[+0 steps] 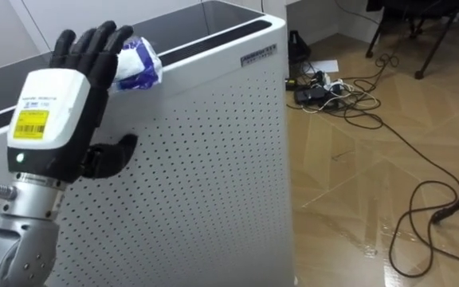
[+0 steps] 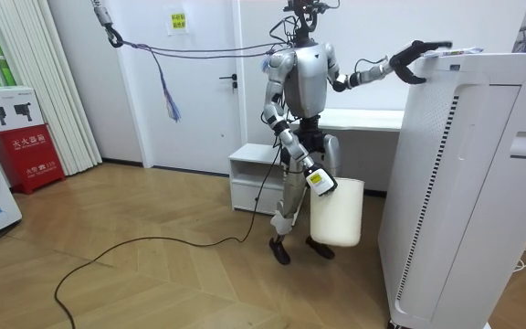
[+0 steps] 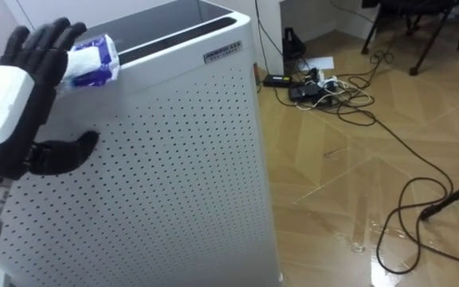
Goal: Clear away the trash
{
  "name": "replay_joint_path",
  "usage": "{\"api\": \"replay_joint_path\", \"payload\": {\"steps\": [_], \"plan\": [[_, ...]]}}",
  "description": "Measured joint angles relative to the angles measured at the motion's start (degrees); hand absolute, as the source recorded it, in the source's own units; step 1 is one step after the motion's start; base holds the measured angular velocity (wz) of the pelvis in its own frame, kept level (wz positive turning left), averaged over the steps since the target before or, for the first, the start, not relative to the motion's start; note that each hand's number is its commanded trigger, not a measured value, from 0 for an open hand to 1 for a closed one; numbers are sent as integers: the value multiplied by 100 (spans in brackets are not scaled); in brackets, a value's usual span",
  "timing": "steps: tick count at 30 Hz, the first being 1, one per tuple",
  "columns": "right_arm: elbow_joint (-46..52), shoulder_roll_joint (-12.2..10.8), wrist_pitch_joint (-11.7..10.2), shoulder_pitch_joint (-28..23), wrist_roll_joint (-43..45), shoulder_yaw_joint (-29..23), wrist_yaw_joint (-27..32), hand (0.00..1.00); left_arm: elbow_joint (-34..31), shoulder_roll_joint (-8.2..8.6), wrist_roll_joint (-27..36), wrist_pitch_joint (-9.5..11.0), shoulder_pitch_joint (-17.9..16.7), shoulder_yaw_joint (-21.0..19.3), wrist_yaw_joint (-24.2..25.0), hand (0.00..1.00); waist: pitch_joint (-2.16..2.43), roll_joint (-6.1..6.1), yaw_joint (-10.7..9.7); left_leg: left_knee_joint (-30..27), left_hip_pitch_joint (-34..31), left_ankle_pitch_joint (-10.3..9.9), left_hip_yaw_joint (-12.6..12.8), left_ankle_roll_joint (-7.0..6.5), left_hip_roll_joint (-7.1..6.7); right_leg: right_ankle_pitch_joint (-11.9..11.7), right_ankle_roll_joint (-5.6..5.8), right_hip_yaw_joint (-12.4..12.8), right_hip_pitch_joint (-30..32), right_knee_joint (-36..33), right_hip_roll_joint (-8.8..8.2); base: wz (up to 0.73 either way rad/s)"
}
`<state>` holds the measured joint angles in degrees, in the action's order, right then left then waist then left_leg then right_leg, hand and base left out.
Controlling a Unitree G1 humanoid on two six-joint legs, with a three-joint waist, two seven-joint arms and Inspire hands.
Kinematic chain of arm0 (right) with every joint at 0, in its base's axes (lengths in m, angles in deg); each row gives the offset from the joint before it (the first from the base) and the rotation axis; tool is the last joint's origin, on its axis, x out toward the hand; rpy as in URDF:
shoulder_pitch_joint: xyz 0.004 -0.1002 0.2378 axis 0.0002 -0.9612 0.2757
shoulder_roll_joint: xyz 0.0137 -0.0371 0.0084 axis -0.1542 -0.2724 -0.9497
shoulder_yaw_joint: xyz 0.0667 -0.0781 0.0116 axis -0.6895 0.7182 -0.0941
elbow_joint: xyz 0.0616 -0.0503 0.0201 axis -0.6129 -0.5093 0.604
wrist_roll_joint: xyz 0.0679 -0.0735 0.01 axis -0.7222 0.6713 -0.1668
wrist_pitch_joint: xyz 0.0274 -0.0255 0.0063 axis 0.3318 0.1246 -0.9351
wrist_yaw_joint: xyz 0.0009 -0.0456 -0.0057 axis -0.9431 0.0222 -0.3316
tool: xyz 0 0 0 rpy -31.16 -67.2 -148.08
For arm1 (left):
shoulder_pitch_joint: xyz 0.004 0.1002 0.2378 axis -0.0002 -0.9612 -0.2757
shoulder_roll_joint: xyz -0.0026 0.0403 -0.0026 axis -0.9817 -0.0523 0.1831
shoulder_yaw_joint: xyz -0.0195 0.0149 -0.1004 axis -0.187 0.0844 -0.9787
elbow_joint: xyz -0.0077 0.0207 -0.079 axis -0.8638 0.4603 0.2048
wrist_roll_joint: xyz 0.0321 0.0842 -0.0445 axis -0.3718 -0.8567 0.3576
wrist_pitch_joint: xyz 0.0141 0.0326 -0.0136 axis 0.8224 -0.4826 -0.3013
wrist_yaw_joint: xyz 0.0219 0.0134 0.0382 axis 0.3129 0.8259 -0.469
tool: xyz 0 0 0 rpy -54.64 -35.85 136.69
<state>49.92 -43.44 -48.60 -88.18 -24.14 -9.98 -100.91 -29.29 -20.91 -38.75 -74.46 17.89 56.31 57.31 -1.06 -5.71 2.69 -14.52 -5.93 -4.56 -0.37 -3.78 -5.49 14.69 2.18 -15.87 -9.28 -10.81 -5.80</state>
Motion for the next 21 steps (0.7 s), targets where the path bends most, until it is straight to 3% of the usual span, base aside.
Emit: {"api": "replay_joint_path", "payload": {"steps": [6, 12, 21], "plan": [[0, -4, 235, 14, 6, 0, 1, 100, 112, 17, 486, -98, 331, -7, 60, 100, 35, 53, -12, 25, 29, 29, 6, -8, 2, -5, -1, 19, -3, -10, 1, -1], [3, -13, 379, 18, 190, 1, -12, 100, 138, 11, 483, -301, 462, -66, 152, 100, 47, 52, -79, 102, 165, 38, 63, -2, 12, -4, -2, 94, -72, -12, -5, -6], [77, -12, 496, 23, 198, 2, -11, 100, 138, 6, 483, -406, 624, -126, 234, 100, 55, 0, -90, 123, 187, 38, 119, -1, 27, -5, -3, 147, -73, -9, -2, -3]]}}
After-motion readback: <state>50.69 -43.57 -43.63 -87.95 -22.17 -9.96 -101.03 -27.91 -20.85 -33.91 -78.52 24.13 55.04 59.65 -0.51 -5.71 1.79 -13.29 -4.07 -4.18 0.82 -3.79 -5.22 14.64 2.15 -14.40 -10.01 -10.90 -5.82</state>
